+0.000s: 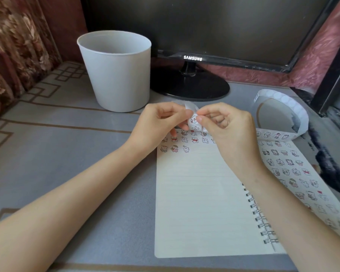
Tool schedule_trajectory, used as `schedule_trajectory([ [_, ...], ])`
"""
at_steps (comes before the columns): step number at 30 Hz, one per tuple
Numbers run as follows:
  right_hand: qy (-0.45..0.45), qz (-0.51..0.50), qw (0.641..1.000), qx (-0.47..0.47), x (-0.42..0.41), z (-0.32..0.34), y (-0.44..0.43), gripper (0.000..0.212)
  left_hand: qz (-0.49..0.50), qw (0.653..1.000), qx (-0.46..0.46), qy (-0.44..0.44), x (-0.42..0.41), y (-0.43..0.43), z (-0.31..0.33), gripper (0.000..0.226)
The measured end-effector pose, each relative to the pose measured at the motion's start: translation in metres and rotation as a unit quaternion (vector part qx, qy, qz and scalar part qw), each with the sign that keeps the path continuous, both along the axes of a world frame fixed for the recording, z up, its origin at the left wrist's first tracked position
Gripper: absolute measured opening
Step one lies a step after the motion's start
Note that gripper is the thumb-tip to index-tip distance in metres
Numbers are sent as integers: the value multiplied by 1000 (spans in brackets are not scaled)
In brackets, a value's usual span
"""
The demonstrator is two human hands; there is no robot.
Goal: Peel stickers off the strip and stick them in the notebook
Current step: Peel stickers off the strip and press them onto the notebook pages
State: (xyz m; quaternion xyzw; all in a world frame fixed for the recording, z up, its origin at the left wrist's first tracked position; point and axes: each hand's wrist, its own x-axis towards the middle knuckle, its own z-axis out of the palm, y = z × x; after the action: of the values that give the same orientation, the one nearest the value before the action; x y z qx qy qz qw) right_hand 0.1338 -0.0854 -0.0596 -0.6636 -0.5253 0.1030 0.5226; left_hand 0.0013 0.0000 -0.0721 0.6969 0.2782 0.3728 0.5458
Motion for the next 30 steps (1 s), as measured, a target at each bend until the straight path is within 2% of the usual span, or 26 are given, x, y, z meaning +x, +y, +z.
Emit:
schedule_trajectory([
  [6, -15, 2, 1000, -15, -1, 1, -1, 3, 0, 1000, 15, 5, -1, 0, 0, 12],
  [11, -70, -22, 997, -33, 2, -1, 0, 5, 3, 1000, 9, 2, 1, 1, -2, 14],
  [17, -269, -32, 962, 19, -2, 1, -4, 2, 11, 999, -28, -30, 2, 1, -2, 14],
  [21, -332, -13, 943, 35, -7, 6, -8, 6, 24, 999, -20, -36, 0, 3, -2, 15],
  [23, -267, 6, 963, 36, -10, 10, -9, 3, 30, 999, -19, -34, -1, 3, -3, 15],
  [26, -54, 18, 998, -20, -8, 20, -8, 6, 30, 999, -26, -22, -1, 2, -3, 15],
  [28, 34, 20, 996, -81, -3, 25, -8, 8, 34, 999, -27, -11, 0, 2, -4, 15],
  [30, 72, 19, 986, -150, 3, 29, -12, 5, 39, 999, -33, -2, 1, 2, -6, 15],
])
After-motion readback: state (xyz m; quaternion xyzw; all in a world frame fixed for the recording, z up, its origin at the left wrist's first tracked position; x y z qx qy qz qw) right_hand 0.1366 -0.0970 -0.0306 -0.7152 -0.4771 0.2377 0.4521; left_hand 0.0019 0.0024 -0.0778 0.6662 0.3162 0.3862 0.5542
